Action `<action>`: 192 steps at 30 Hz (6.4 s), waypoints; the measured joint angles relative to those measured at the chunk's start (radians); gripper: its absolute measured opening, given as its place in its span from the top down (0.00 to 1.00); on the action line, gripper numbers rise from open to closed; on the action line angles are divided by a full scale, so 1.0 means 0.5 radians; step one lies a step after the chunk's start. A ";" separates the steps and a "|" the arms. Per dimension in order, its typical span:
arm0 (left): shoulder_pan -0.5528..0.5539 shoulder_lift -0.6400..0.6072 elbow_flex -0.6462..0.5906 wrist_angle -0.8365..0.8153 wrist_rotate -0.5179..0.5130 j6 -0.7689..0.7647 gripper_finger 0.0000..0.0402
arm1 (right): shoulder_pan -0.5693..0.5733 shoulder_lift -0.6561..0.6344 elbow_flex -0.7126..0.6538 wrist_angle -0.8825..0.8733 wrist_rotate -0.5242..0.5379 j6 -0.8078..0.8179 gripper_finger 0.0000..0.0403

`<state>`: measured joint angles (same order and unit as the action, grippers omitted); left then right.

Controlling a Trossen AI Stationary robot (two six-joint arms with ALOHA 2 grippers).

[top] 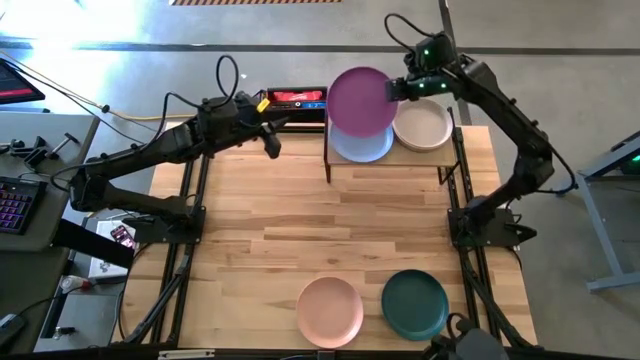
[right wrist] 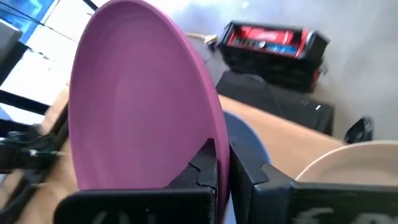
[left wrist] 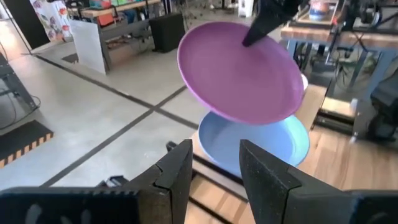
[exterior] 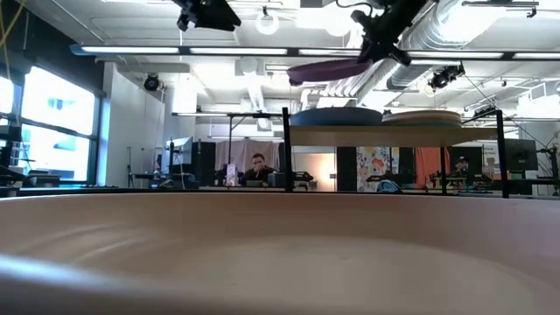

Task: Place and stack plates onto a shelf
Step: Stack the purple plate on top of the blue plate on the shelf, then stack the green plate on top of the purple plate on the shelf

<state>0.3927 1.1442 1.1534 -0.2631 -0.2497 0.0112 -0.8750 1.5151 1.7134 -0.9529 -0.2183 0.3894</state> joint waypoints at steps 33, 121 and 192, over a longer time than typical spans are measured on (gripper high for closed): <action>0.018 0.000 0.000 -0.233 -0.002 0.301 0.70 | 0.010 0.019 -0.430 -0.057 -0.143 0.380 1.00; 0.018 0.000 0.000 -0.423 0.008 0.366 0.70 | 1.199 -0.175 -0.477 -0.330 -0.295 0.606 0.81; -0.671 0.008 0.000 -1.097 0.512 -1.311 0.70 | 2.651 0.549 -0.478 -0.572 0.324 -0.302 0.71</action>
<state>0.0574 1.1481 1.1535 -0.8116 0.0063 -0.6441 0.4504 1.7897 1.4742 -1.2387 -0.0564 0.2382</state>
